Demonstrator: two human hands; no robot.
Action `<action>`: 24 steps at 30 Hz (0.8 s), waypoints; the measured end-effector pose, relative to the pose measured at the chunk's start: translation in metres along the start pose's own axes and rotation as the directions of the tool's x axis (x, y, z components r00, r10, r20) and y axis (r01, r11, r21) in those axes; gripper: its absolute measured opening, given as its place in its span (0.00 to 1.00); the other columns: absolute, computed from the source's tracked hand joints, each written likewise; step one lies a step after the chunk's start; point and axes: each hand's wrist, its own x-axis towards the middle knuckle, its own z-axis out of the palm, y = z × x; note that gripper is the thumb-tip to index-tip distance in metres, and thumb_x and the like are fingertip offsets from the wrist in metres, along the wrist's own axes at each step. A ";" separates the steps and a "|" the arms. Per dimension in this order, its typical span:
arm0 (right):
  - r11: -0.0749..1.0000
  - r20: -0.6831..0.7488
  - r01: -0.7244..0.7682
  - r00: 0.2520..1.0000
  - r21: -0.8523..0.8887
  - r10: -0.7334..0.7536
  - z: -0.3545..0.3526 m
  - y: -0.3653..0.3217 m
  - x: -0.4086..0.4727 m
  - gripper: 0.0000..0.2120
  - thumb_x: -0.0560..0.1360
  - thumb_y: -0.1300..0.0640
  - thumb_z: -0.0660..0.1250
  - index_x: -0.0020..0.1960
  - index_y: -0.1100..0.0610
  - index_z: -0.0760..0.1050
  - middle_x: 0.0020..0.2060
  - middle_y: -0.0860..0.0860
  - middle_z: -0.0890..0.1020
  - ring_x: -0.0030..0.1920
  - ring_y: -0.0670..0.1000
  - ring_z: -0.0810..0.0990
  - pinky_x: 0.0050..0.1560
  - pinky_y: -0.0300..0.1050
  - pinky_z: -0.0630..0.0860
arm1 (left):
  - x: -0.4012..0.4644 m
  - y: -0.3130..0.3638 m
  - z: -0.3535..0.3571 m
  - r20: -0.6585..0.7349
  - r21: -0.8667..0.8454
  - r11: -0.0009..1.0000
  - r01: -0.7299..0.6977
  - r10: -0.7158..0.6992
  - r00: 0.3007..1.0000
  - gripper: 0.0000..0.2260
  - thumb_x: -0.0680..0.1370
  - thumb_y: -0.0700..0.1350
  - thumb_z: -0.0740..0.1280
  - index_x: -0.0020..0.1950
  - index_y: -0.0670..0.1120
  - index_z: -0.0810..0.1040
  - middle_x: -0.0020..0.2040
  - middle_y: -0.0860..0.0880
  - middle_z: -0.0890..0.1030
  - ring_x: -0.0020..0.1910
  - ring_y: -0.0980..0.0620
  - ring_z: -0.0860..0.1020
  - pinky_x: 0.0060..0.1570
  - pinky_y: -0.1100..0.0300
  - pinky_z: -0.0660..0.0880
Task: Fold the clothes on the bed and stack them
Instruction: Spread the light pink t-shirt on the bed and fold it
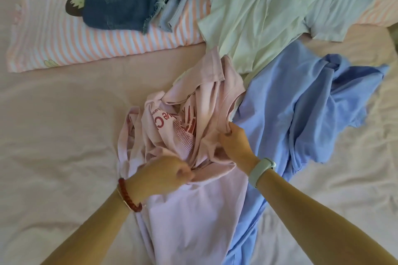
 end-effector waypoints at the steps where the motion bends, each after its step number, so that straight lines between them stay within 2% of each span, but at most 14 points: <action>1: 0.997 -0.044 0.015 0.999 0.076 -0.011 -0.005 0.004 -0.005 0.12 0.72 0.71 0.56 0.39 0.57 0.71 0.30 0.49 0.71 0.33 0.49 0.68 0.34 0.37 0.69 | 0.002 0.002 -0.012 -0.078 -0.109 0.994 0.033 -0.042 0.996 0.12 0.79 0.51 0.59 0.49 0.47 0.80 0.46 0.51 0.80 0.48 0.53 0.77 0.49 0.59 0.71; 2: 0.992 -0.084 0.032 0.996 0.122 -0.022 -0.013 0.007 -0.012 0.12 0.71 0.73 0.54 0.40 0.59 0.71 0.30 0.49 0.71 0.32 0.48 0.68 0.31 0.33 0.68 | 0.006 0.005 -0.024 -0.180 -0.181 0.982 0.046 -0.079 0.981 0.10 0.79 0.49 0.61 0.51 0.47 0.80 0.46 0.52 0.81 0.47 0.53 0.77 0.48 0.60 0.72; 4: 0.992 -0.122 0.087 0.990 0.096 -0.075 -0.032 0.014 -0.029 0.13 0.70 0.74 0.53 0.44 0.62 0.72 0.31 0.50 0.72 0.31 0.47 0.68 0.30 0.30 0.67 | 0.015 0.017 -0.047 -0.349 -0.193 0.981 0.026 -0.094 0.932 0.11 0.79 0.47 0.62 0.58 0.46 0.77 0.50 0.51 0.80 0.49 0.52 0.78 0.50 0.59 0.73; 5: 0.992 -0.126 0.116 0.986 0.042 -0.110 -0.044 0.020 -0.037 0.15 0.70 0.73 0.53 0.46 0.60 0.73 0.31 0.52 0.73 0.32 0.49 0.69 0.33 0.32 0.68 | 0.021 0.025 -0.055 -0.393 -0.146 0.989 0.009 -0.066 0.917 0.12 0.79 0.46 0.62 0.60 0.44 0.76 0.53 0.49 0.80 0.51 0.50 0.78 0.52 0.56 0.73; 7: 0.986 -0.133 0.116 0.982 -0.123 -0.132 -0.070 0.036 -0.049 0.16 0.72 0.71 0.54 0.51 0.58 0.75 0.35 0.55 0.77 0.37 0.55 0.73 0.40 0.42 0.72 | 0.036 0.041 -0.063 -0.439 -0.039 0.998 -0.043 0.021 0.898 0.13 0.79 0.45 0.62 0.62 0.43 0.74 0.57 0.46 0.78 0.55 0.48 0.77 0.54 0.52 0.72; 9: 0.968 -0.235 0.044 0.966 -0.245 -0.104 -0.097 0.055 -0.053 0.15 0.73 0.68 0.55 0.54 0.58 0.75 0.40 0.57 0.80 0.42 0.56 0.75 0.43 0.48 0.72 | 0.055 0.060 -0.064 -0.430 0.021 0.994 -0.110 0.109 0.896 0.15 0.78 0.45 0.61 0.64 0.45 0.73 0.61 0.47 0.75 0.59 0.48 0.74 0.57 0.51 0.71; 10: 0.970 -0.298 -0.002 0.952 -0.244 -0.073 -0.108 0.063 -0.054 0.15 0.73 0.67 0.56 0.55 0.58 0.75 0.45 0.57 0.80 0.45 0.56 0.75 0.46 0.49 0.72 | 0.067 0.070 -0.062 -0.413 0.056 0.989 -0.135 0.146 0.899 0.16 0.78 0.45 0.61 0.66 0.45 0.72 0.63 0.48 0.73 0.61 0.48 0.72 0.59 0.51 0.70; 12: 0.983 -0.366 -0.081 0.930 -0.165 0.016 -0.121 0.075 -0.056 0.15 0.75 0.64 0.58 0.59 0.56 0.74 0.53 0.57 0.79 0.51 0.58 0.75 0.51 0.48 0.70 | 0.095 0.086 -0.058 -0.371 0.166 0.973 -0.162 0.214 0.904 0.18 0.79 0.45 0.60 0.69 0.45 0.69 0.68 0.47 0.69 0.66 0.46 0.67 0.62 0.50 0.68; 14: 0.990 -0.368 -0.105 0.927 -0.091 0.064 -0.118 0.084 -0.058 0.16 0.76 0.56 0.60 0.63 0.56 0.70 0.58 0.56 0.77 0.57 0.59 0.75 0.53 0.47 0.70 | 0.128 0.099 -0.056 -0.345 0.290 0.941 -0.172 0.271 0.899 0.21 0.79 0.47 0.59 0.72 0.45 0.65 0.72 0.47 0.63 0.71 0.47 0.60 0.63 0.47 0.67; 16: 0.995 -0.361 -0.073 0.932 -0.065 0.045 -0.106 0.090 -0.063 0.25 0.75 0.50 0.64 0.68 0.57 0.64 0.64 0.56 0.72 0.62 0.58 0.71 0.56 0.48 0.70 | 0.163 0.109 -0.055 -0.320 0.394 0.902 -0.175 0.313 0.894 0.25 0.80 0.49 0.58 0.75 0.45 0.58 0.76 0.47 0.57 0.74 0.47 0.54 0.65 0.46 0.65; 19: 0.999 -0.379 -0.040 0.925 -0.037 0.024 -0.090 0.097 -0.063 0.41 0.70 0.51 0.71 0.75 0.55 0.51 0.69 0.57 0.62 0.68 0.56 0.63 0.65 0.50 0.64 | 0.208 0.122 -0.055 -0.279 0.452 0.884 -0.123 0.271 0.921 0.29 0.80 0.54 0.56 0.77 0.46 0.50 0.77 0.48 0.51 0.76 0.44 0.47 0.70 0.44 0.57; 21: 0.996 -0.397 -0.090 0.914 -0.003 0.081 -0.084 0.101 -0.058 0.43 0.70 0.54 0.70 0.76 0.52 0.47 0.69 0.57 0.60 0.67 0.57 0.62 0.64 0.48 0.63 | 0.230 0.127 -0.054 -0.232 0.464 0.884 -0.046 0.172 0.957 0.28 0.80 0.56 0.54 0.76 0.47 0.51 0.77 0.47 0.54 0.75 0.43 0.48 0.70 0.44 0.54; 23: 0.993 -0.390 -0.113 0.913 0.045 0.122 -0.085 0.107 -0.054 0.39 0.72 0.59 0.66 0.75 0.52 0.47 0.67 0.55 0.60 0.64 0.57 0.65 0.57 0.41 0.64 | 0.239 0.129 -0.054 -0.263 0.489 0.872 0.028 0.117 0.958 0.26 0.78 0.59 0.55 0.71 0.45 0.63 0.69 0.41 0.68 0.70 0.42 0.61 0.66 0.45 0.57; 24: 0.991 -0.388 -0.105 0.913 0.077 0.127 -0.088 0.110 -0.054 0.37 0.73 0.62 0.62 0.75 0.52 0.48 0.63 0.54 0.63 0.62 0.56 0.67 0.52 0.36 0.64 | 0.239 0.130 -0.056 -0.307 0.505 0.862 0.042 0.134 0.942 0.22 0.77 0.59 0.57 0.63 0.45 0.71 0.61 0.41 0.75 0.64 0.42 0.68 0.65 0.46 0.58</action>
